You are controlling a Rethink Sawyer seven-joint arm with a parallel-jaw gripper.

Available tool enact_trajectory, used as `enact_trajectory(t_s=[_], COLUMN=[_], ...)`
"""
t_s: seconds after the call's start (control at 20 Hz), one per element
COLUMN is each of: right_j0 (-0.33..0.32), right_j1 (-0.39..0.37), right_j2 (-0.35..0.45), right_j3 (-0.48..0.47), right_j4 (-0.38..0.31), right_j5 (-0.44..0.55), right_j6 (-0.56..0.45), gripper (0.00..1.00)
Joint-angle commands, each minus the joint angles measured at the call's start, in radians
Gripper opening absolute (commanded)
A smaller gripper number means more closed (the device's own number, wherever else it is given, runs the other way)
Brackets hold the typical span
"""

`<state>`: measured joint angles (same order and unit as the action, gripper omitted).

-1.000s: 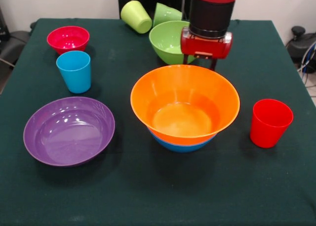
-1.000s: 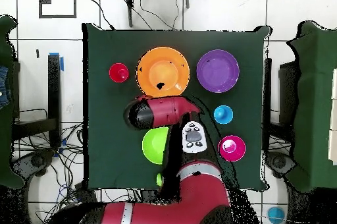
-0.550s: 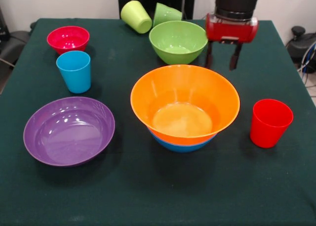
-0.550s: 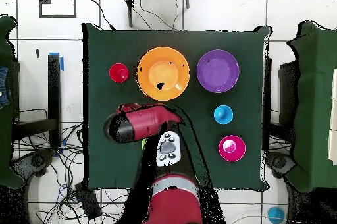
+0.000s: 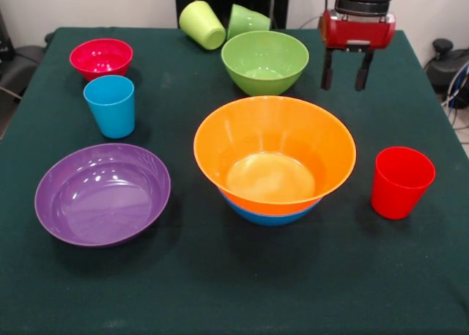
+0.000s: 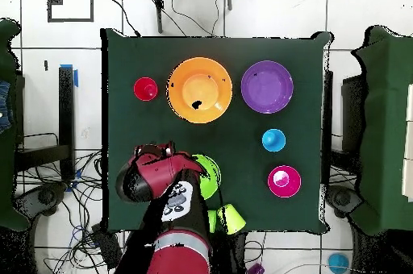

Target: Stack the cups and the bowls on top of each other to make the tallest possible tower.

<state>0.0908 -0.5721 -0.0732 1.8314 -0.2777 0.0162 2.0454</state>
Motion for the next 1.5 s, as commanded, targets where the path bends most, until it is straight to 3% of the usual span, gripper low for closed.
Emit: enact_trajectory(t_s=[0.05,0.55,1.1,1.5], right_j0=[-0.004,-0.07,-0.093,-0.128], right_j1=[0.035,-0.108,-0.059,0.021], right_j2=[-0.001,0.008,0.022,0.043], right_j3=[0.096,0.282,0.198,0.172], right_j4=[-0.05,-0.042,-0.017,-0.052], right_j5=[-0.054,-0.017,0.011,-0.081], right_j6=[0.107,0.113,0.079,0.073], gripper=[1.0,1.0,1.0,1.0])
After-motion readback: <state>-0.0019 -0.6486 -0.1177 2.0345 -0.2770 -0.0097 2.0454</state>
